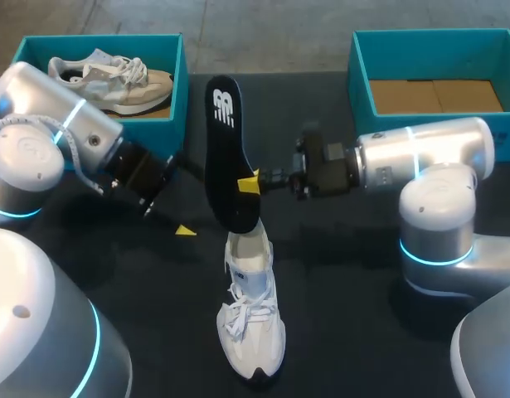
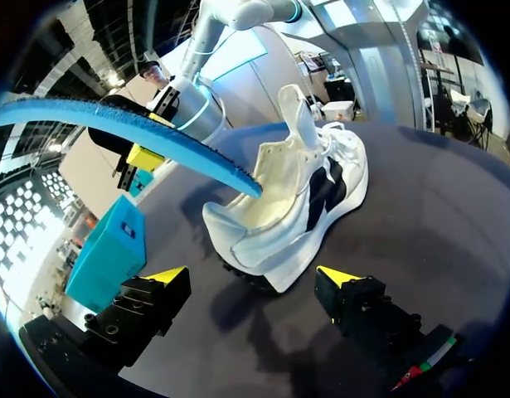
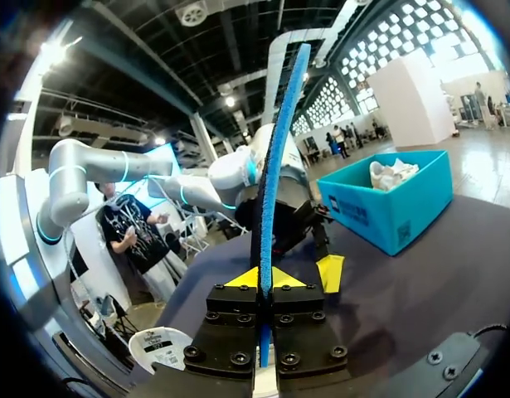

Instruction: Take the shoe out of the shoebox, open the shoe tongue, remove and reinsert the insole, then place the shoe into the shoebox

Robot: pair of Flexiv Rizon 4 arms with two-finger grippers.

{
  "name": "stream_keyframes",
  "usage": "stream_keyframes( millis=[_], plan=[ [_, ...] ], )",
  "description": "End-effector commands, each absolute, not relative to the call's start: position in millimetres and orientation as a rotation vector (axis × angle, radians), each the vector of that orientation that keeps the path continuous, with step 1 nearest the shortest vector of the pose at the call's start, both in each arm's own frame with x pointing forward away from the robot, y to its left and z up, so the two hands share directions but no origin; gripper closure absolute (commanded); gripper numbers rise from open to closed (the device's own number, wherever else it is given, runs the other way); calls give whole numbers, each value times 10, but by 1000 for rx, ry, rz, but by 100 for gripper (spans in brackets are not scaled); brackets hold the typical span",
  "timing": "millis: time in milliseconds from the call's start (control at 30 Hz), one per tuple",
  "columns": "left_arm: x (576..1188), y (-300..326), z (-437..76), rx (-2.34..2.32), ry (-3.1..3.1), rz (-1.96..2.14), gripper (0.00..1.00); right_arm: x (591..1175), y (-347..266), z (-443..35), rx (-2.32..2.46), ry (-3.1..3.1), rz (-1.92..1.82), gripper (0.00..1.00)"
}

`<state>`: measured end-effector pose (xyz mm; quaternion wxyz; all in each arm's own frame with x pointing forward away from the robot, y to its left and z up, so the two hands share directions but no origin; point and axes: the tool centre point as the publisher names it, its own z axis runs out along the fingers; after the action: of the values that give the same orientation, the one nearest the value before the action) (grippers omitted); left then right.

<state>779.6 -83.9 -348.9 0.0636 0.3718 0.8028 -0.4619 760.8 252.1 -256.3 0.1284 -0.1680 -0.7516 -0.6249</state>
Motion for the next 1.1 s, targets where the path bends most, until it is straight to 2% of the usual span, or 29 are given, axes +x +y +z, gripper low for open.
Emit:
stream_keyframes(
  millis=[33, 1100],
  plan=[
    [7827, -862, -3535, 1122, 2444, -1414, 0, 7596, 2533, -2582, -494, -2186, -1814, 100],
    [7654, -744, -3705, 1040, 2529, -1508, 0, 7475, 2587, -2779, -505, -2199, -1752, 100]
  ],
)
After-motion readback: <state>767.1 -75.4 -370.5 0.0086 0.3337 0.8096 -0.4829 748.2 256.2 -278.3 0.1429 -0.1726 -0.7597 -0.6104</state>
